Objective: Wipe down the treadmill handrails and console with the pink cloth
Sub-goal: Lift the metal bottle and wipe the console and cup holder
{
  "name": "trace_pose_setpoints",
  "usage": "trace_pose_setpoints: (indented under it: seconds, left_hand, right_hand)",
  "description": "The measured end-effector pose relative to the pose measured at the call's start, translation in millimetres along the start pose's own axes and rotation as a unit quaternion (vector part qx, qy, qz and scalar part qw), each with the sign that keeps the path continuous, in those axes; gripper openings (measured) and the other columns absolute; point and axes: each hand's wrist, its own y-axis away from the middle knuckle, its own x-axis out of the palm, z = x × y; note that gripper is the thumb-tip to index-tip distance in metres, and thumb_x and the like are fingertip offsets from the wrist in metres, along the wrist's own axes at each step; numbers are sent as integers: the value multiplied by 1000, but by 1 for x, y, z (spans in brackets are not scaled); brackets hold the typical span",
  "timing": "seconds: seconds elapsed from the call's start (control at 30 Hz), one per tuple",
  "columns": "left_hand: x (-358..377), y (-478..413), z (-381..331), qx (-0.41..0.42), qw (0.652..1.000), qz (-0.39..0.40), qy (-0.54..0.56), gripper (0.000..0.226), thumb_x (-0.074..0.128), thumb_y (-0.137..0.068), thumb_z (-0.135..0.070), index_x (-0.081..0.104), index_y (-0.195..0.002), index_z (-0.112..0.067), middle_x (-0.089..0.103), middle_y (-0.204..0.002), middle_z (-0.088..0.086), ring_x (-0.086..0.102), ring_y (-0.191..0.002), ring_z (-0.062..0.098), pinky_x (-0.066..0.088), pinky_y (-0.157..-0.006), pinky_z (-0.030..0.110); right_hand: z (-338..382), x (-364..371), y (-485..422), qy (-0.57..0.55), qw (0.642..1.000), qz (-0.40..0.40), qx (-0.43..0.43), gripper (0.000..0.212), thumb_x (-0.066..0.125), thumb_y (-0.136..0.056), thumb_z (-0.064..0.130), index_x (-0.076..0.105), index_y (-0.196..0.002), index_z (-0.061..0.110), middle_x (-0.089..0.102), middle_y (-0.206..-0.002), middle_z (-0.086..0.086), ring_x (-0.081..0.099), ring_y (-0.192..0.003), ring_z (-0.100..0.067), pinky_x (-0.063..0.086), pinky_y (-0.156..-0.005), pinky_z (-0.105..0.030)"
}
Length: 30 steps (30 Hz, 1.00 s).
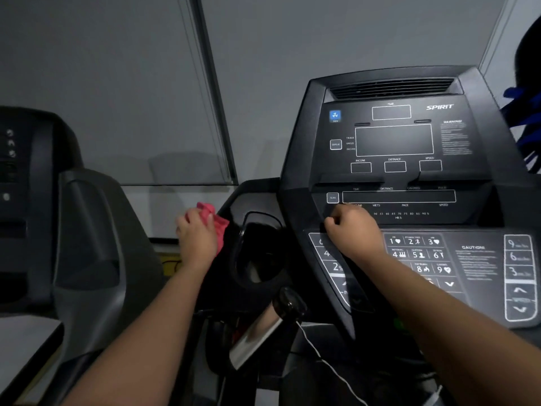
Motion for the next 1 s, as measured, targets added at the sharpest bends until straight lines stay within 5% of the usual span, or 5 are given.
trace_pose_setpoints:
  seconds: [0.17,0.57,0.7,0.9,1.0]
  left_hand:
    - [20,-12,-58,133,985,-75,84,30,59,-92,-13,52,-114,7,44,-120,29,47,-109,45,41,-93,50]
    - [96,-19,-29,337,934,-29,-113,31,45,-84,-35,48,-109,-17,60,-99,19,59,-80,37,53,-68,42]
    - [83,-37,-7,234,968,-38,-87,36,45,-87,-36,54,-109,-9,57,-95,24,57,-80,40,51,-65,45]
    - [52,-67,32,-66,994,91,-1,42,36,-102,-32,42,-129,0,42,-130,29,42,-119,44,36,-96,46]
    - [35,-71,32,-78,994,64,32,42,33,-103,-31,43,-126,3,42,-129,29,43,-118,44,36,-94,44]
  right_hand:
    - [-2,3,-1,2,1000,-10,-3,17,50,-85,20,53,-71,11,57,-81,-6,51,-83,-27,28,-62,-29]
    - [-4,10,-9,42,998,-23,28,18,52,-83,24,60,-76,9,62,-79,-7,52,-76,-27,33,-59,-30]
    - [-5,11,-9,62,998,-26,20,19,51,-84,25,60,-79,9,62,-83,-9,53,-80,-29,33,-60,-31]
    - [-2,12,-11,74,997,-25,27,22,50,-84,28,63,-86,10,64,-89,-11,56,-84,-32,35,-62,-30]
    - [0,11,-10,77,996,-23,33,22,50,-84,27,64,-87,10,64,-88,-11,56,-84,-32,36,-62,-30]
